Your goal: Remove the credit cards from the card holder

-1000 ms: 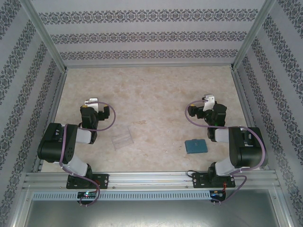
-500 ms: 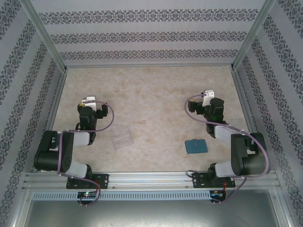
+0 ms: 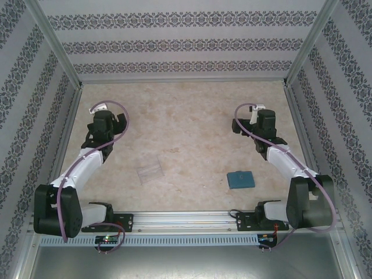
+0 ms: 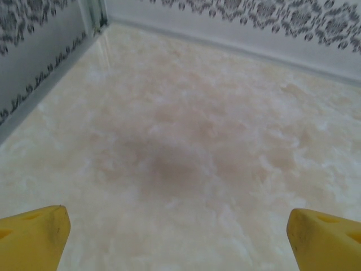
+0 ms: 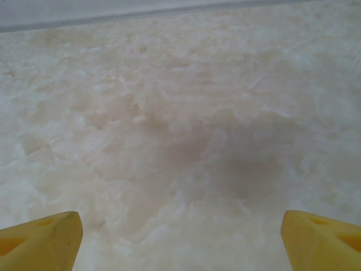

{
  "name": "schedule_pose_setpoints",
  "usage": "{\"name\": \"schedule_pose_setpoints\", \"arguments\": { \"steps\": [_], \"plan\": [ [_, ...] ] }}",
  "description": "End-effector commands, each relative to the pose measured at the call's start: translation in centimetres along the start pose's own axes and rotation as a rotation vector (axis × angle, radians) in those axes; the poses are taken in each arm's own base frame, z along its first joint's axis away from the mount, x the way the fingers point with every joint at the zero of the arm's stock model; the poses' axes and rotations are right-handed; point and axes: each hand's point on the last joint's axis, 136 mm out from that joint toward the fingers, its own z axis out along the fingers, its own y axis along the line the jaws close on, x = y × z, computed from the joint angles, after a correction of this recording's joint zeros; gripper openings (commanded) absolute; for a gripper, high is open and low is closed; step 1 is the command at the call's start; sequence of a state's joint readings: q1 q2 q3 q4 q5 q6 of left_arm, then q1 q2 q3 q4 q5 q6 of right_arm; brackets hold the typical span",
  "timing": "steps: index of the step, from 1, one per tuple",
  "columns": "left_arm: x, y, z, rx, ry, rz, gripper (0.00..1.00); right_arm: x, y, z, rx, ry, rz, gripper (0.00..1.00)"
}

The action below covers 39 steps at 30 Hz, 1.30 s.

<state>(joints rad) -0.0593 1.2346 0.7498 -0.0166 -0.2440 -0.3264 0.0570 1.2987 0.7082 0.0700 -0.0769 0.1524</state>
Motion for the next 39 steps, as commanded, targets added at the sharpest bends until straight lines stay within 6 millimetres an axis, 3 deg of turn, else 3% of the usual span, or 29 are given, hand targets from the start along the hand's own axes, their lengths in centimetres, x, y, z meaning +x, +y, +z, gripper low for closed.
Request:
{"name": "schedule_pose_setpoints", "arguments": {
  "steps": [1, 9, 14, 19, 22, 30, 39],
  "plan": [
    [5.4, 1.3, -2.2, -0.069, 0.259, -0.051, 0.97, 0.9, 1.1, -0.9, -0.042, 0.060, 0.054, 0.91],
    [8.4, -1.7, -6.6, 0.038, 0.455, -0.098, 0.90, -0.1, 2.3, -1.2, -0.107, 0.043, 0.102, 0.93],
    [10.9, -4.2, -9.2, 0.130, 0.559, -0.101, 0.78, -0.7, 3.0, -1.6, -0.148, 0.027, 0.118, 0.94],
    [13.5, -4.1, -11.0, 0.078, 0.653, -0.116, 0.57, -1.4, 3.7, -2.5, -0.179, -0.001, 0.119, 0.94],
    [14.5, -4.5, -11.4, 0.079, 0.689, -0.142, 0.48, -1.8, 3.9, -3.0, -0.192, -0.013, 0.117, 0.95],
    [16.1, -4.5, -11.6, 0.054, 0.742, -0.164, 0.36, -2.0, 3.9, -3.4, -0.192, -0.031, 0.117, 0.95],
    [18.0, -4.0, -11.2, 0.013, 0.787, -0.169, 0.29, -2.1, 3.8, -3.8, -0.186, -0.045, 0.116, 0.95]
  ]
}}
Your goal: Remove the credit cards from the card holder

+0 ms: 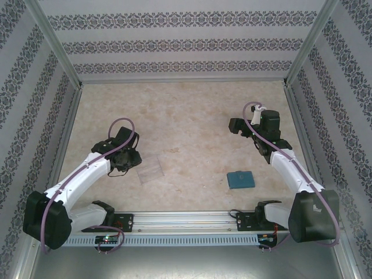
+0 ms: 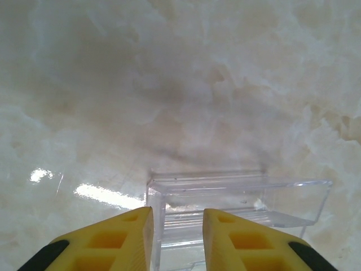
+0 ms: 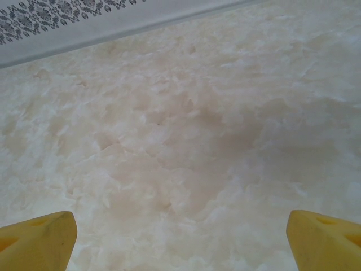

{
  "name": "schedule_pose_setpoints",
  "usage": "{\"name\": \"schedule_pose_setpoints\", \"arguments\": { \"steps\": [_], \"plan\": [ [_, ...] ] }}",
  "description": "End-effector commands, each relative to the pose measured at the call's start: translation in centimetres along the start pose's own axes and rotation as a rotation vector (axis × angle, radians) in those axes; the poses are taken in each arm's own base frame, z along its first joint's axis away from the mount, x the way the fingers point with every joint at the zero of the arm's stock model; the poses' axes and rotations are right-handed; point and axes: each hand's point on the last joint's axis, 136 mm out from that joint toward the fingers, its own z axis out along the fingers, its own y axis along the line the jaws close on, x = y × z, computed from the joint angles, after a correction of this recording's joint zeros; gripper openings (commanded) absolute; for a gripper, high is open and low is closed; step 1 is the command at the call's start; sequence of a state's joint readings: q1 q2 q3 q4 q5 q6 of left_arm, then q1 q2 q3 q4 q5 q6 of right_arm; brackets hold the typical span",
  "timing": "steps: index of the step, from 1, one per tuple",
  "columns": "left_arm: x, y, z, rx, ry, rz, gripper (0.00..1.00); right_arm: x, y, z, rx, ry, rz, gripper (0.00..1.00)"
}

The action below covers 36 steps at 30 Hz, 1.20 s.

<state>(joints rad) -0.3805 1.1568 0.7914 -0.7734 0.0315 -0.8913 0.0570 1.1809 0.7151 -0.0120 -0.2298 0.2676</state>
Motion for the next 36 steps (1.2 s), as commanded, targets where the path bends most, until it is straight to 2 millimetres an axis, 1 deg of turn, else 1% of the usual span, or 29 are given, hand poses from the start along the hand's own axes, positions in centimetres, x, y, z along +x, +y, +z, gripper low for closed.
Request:
{"name": "schedule_pose_setpoints", "arguments": {
  "steps": [1, 11, 19, 26, 33, 36],
  "plan": [
    [1.4, 1.0, 0.8, -0.043, 0.048, -0.012, 0.28, -0.9, 0.9, -0.6, -0.027, -0.034, 0.004, 0.96],
    [2.1, 1.3, 2.1, -0.058, 0.079, -0.002, 0.20, -1.0, 0.9, -0.7, -0.029, -0.038, 0.008, 0.95],
    [2.2, 1.2, 2.6, -0.063, 0.091, 0.008, 0.16, -0.8, 0.9, -0.6, -0.027, -0.040, 0.009, 0.96],
    [2.0, 1.1, 2.5, -0.062, 0.087, 0.010, 0.13, -1.0, 1.0, -0.8, -0.033, -0.045, 0.007, 0.95],
    [1.5, 0.9, 1.8, -0.074, 0.075, 0.024, 0.09, -1.0, 1.0, -0.8, -0.031, -0.047, 0.003, 0.96],
    [1.2, 0.6, 1.5, -0.074, 0.076, 0.038, 0.07, -1.1, 1.1, -0.9, -0.033, -0.046, 0.000, 0.95]
  ]
}}
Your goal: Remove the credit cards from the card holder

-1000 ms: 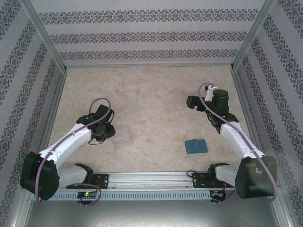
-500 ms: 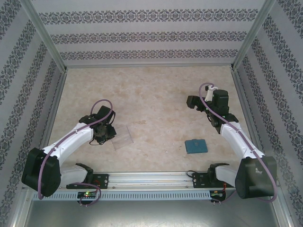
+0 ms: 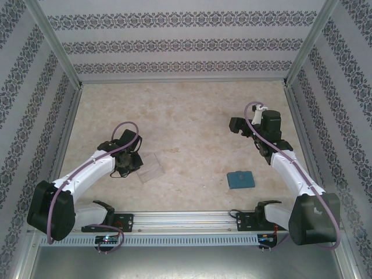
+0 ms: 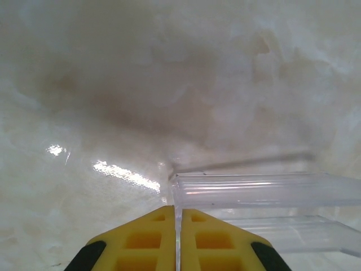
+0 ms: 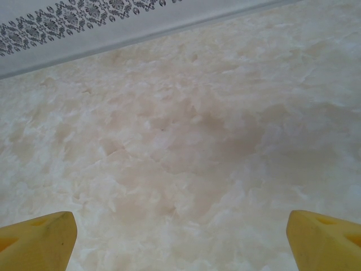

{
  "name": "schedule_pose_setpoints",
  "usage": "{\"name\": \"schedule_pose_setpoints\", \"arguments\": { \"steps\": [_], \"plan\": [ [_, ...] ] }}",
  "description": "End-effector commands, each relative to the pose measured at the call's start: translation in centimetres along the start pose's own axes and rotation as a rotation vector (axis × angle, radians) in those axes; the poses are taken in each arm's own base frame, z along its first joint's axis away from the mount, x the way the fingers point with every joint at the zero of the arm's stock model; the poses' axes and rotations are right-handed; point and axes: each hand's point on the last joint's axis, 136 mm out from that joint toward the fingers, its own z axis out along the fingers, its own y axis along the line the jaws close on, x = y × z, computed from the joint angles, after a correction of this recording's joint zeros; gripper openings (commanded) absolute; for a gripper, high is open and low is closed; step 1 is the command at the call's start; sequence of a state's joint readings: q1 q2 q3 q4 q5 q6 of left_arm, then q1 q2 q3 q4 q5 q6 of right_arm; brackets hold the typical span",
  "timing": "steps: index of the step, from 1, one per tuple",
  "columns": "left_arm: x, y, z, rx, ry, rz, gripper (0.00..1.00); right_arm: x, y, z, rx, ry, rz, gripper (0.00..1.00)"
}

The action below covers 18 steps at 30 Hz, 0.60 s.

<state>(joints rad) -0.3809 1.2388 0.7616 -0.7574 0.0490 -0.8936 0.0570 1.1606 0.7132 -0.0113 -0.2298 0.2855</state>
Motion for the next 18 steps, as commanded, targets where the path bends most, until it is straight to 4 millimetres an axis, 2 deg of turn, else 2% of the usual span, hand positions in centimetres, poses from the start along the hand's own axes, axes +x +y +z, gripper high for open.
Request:
{"name": "schedule_pose_setpoints", "arguments": {
  "steps": [1, 9, 18],
  "plan": [
    [-0.2, -0.6, -0.9, -0.009, 0.001, 0.042, 0.04, -0.7, 0.9, -0.4, -0.028, -0.027, -0.014, 0.95],
    [-1.7, -2.2, -2.1, -0.002, -0.016, 0.101, 0.00, -0.6, 0.8, -0.5, -0.022, -0.021, -0.015, 0.95],
    [-5.4, -6.2, -2.1, -0.020, -0.034, 0.235, 0.00, -0.3, 0.5, -0.7, -0.005, -0.005, -0.014, 0.95]
  ]
}}
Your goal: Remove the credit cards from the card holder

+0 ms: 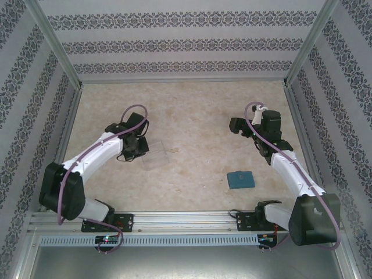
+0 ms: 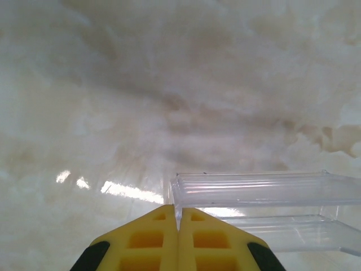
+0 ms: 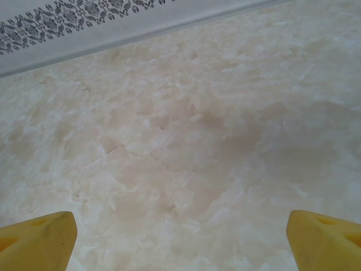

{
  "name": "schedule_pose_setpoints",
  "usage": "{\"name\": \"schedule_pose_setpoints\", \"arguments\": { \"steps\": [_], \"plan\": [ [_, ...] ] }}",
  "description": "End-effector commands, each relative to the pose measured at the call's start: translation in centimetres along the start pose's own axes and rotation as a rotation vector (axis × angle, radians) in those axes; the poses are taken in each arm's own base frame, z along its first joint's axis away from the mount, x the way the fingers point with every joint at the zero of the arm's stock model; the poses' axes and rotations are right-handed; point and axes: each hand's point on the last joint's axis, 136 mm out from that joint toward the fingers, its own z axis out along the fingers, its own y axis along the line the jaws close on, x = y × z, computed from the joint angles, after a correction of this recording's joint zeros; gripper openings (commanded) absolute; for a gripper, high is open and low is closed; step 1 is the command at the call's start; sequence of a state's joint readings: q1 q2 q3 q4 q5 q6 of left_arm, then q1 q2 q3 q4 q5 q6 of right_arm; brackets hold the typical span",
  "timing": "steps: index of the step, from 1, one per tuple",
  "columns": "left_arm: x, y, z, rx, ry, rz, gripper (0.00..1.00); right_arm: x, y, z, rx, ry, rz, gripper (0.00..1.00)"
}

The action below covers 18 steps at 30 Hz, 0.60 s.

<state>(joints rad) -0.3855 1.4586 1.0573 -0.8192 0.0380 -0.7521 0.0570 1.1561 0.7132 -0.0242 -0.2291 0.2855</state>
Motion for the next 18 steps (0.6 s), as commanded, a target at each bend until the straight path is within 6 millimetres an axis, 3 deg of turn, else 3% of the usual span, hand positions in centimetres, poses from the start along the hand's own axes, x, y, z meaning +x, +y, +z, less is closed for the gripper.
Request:
{"name": "schedule_pose_setpoints", "arguments": {
  "steps": [1, 6, 10, 14, 18],
  "plan": [
    [-1.6, -1.2, -0.4, -0.029, -0.014, 0.106, 0.00, -0.5, 0.6, -0.6, -0.005, -0.011, -0.017, 0.95],
    [-4.6, -4.3, 0.5, -0.020, -0.020, 0.159, 0.00, -0.3, -0.2, -1.4, 0.049, -0.006, -0.039, 0.95],
    [-7.0, -8.4, 1.5, 0.006, -0.026, 0.222, 0.00, 0.1, -0.7, -2.2, 0.080, -0.001, -0.048, 0.95],
    [-8.5, -12.0, 2.9, 0.002, -0.022, 0.286, 0.00, 0.7, -0.8, -2.8, 0.093, 0.010, -0.056, 0.95],
    [-9.8, -14.1, 4.2, 0.003, -0.018, 0.310, 0.00, 1.1, -1.1, -3.3, 0.108, 0.012, -0.056, 0.95]
  ]
}}
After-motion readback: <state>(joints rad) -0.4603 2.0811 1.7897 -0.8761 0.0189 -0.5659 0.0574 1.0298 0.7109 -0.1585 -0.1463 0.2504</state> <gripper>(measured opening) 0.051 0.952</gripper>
